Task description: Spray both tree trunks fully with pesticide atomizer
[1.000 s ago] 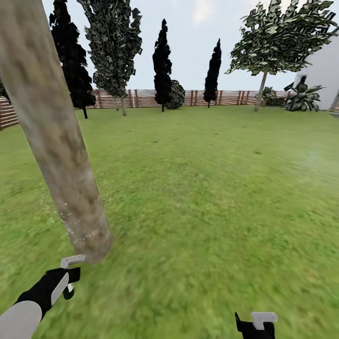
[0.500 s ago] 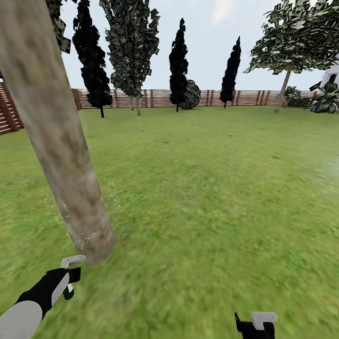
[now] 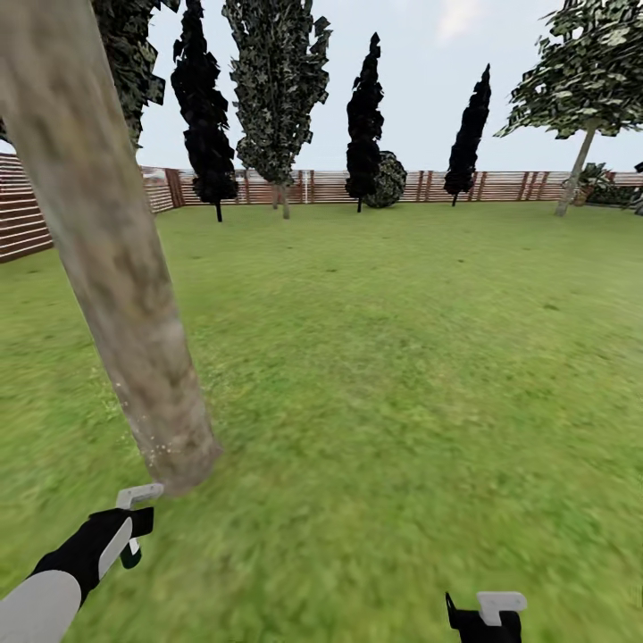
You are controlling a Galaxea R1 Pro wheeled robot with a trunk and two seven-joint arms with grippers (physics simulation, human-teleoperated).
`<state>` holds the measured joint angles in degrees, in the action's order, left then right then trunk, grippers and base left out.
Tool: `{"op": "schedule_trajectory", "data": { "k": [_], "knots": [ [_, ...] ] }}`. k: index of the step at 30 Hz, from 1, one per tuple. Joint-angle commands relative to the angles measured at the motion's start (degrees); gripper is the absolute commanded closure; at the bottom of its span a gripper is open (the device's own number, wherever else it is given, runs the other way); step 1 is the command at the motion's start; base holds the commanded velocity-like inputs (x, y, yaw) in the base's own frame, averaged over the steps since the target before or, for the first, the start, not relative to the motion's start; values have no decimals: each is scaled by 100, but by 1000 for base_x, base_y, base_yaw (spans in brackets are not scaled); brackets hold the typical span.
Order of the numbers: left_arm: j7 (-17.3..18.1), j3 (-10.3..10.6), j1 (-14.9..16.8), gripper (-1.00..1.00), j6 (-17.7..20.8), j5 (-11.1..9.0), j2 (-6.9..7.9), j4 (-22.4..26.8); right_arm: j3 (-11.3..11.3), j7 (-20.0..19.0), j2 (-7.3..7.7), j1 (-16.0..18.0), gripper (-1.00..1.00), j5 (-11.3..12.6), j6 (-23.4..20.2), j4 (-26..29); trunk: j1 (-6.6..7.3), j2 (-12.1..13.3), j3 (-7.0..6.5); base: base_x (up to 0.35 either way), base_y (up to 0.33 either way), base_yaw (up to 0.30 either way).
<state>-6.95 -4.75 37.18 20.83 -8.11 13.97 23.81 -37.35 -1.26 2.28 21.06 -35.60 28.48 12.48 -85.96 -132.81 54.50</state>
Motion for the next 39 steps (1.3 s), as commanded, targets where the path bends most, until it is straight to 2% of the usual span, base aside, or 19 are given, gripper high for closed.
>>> {"op": "schedule_trajectory", "data": {
  "k": [1,11,15,29,39],
  "knots": [
    [1,0,0,100,0,3,0,0,0,1,0,1,-100,0,0,-1,0,0,0,0,-269,32],
    [1,-5,0,100,0,3,4,0,7,3,0,-2,-100,0,0,-3,0,0,0,0,-269,7],
    [1,-8,0,100,0,3,6,0,5,3,0,-2,-100,-2,0,-8,0,0,0,63,-266,188],
    [2,-6,0,100,0,-6,1,0,4,1,0,0,-100,0,0,0,0,0,0,222,-202,274],
    [1,-9,0,100,0,-1,8,9,3,1,0,0,-100,0,0,0,0,0,0,192,-213,49]
  ]
}}
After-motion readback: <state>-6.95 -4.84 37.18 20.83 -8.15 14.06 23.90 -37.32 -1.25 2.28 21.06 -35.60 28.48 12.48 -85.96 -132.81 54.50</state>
